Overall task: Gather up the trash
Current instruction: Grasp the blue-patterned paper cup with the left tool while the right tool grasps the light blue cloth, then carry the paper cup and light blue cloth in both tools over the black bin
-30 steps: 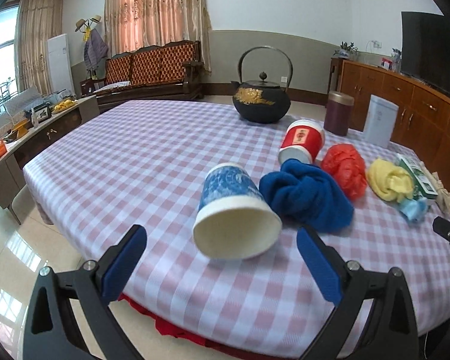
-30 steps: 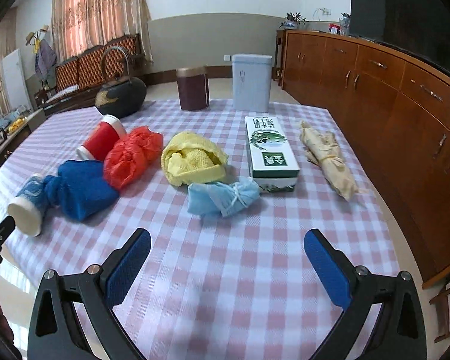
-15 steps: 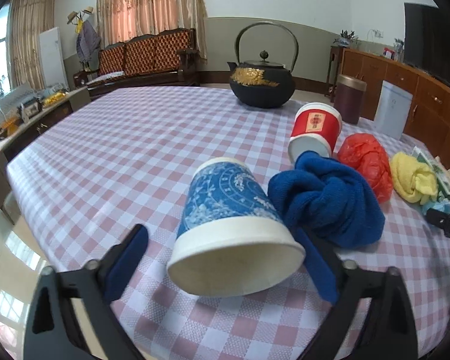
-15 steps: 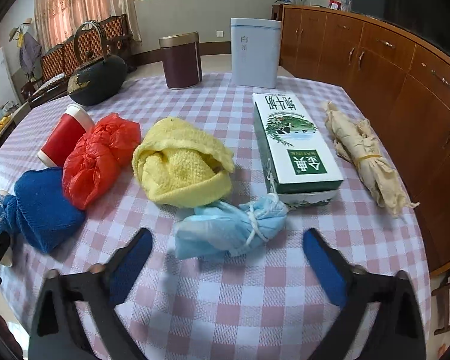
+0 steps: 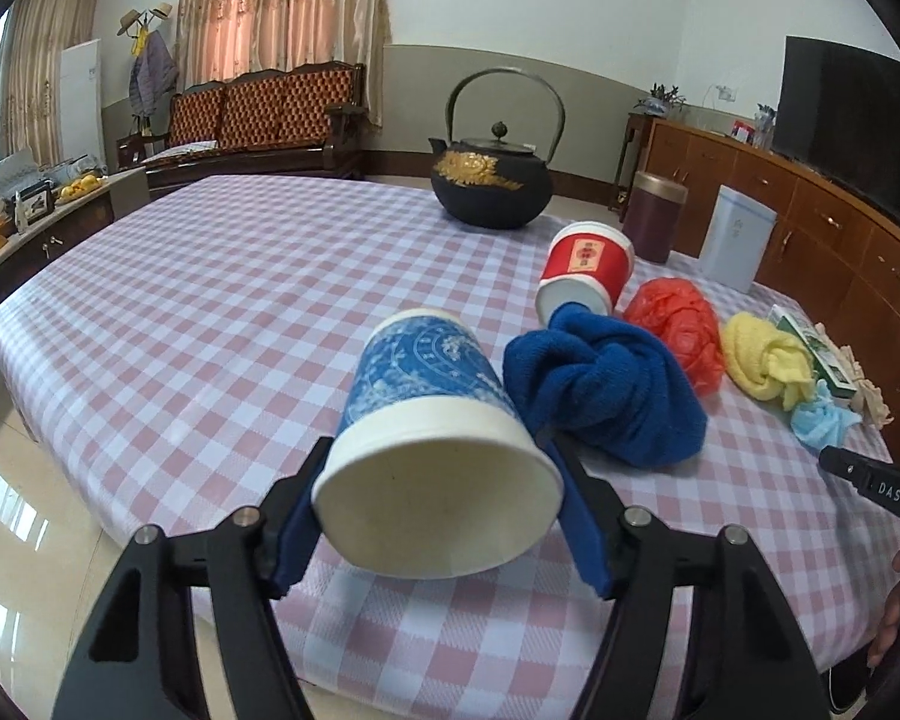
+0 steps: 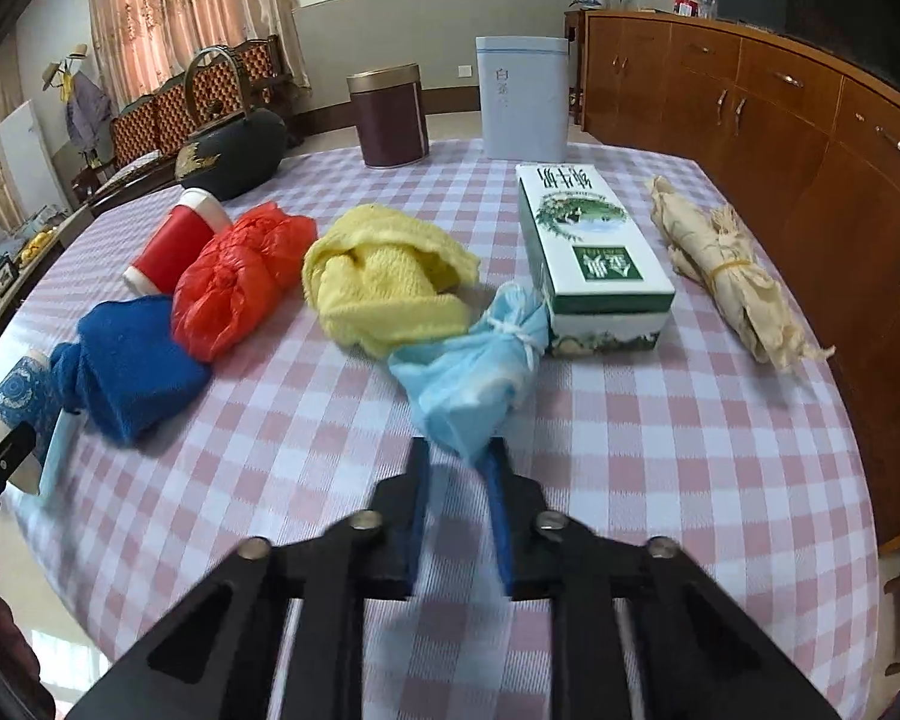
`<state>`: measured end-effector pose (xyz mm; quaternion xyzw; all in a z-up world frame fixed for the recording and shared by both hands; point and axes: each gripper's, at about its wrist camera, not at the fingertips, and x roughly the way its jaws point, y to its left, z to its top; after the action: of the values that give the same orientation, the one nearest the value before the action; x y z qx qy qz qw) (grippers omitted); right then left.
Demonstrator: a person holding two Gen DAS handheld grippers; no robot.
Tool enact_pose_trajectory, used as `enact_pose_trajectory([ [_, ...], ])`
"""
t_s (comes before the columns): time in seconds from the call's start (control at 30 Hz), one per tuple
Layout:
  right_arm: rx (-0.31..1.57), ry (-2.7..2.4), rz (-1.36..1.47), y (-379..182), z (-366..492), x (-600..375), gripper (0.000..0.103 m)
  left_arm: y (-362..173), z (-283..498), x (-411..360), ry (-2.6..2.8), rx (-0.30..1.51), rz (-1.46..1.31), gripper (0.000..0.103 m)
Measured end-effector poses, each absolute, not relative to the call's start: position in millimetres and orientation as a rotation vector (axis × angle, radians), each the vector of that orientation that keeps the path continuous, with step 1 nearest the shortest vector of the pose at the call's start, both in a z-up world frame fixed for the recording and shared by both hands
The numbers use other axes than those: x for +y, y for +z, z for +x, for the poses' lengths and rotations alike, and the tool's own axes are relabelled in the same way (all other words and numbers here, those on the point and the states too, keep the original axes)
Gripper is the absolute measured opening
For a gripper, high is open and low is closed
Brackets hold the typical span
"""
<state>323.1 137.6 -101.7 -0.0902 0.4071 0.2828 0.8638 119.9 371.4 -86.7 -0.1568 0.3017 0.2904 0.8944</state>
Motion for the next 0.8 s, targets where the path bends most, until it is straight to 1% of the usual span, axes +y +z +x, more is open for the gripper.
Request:
enact_pose_trajectory([
  [0.27, 0.809, 0.622, -0.157, -88, 308, 127, 0.002, -77, 114, 367, 0.589, 0.600, -0.322, 0.070],
  [0.43, 0.816, 0.629, -0.158, -85, 305, 126, 0.002, -76, 111, 365, 0.584, 0.599, -0.323, 0.070],
  [0.5, 0.860, 0.624, -0.200, -91, 306, 131, 0.002, -76, 111, 365, 0.586, 0.602, -0.322, 0.070],
  [0.53, 0.851, 0.601, -0.230, -92, 306, 132, 0.006, -75, 112, 365, 0.584, 0.602, -0.324, 0.070],
  [0.57, 0.848, 0.580, -0.254, -93, 305, 135, 0.034, -74, 111, 364, 0.585, 0.600, -0.324, 0.070],
  [0.6, 0.855, 0.577, -0.254, -94, 306, 135, 0.060, -74, 109, 364, 0.585, 0.597, -0.323, 0.070],
  [0.63, 0.840, 0.580, -0.241, -93, 306, 136, 0.100, -73, 110, 365, 0.584, 0.595, -0.323, 0.070],
  [0.67, 0.808, 0.569, -0.248, -90, 305, 137, 0.102, -73, 110, 365, 0.584, 0.596, -0.322, 0.070],
  [0.7, 0.800, 0.559, -0.265, -90, 306, 139, 0.102, -73, 110, 365, 0.585, 0.595, -0.322, 0.070],
  [0.77, 0.820, 0.556, -0.245, -89, 315, 143, 0.100, -75, 114, 368, 0.583, 0.601, -0.322, 0.070],
  [0.8, 0.835, 0.541, -0.240, -90, 322, 145, 0.098, -76, 116, 369, 0.582, 0.606, -0.323, 0.070],
])
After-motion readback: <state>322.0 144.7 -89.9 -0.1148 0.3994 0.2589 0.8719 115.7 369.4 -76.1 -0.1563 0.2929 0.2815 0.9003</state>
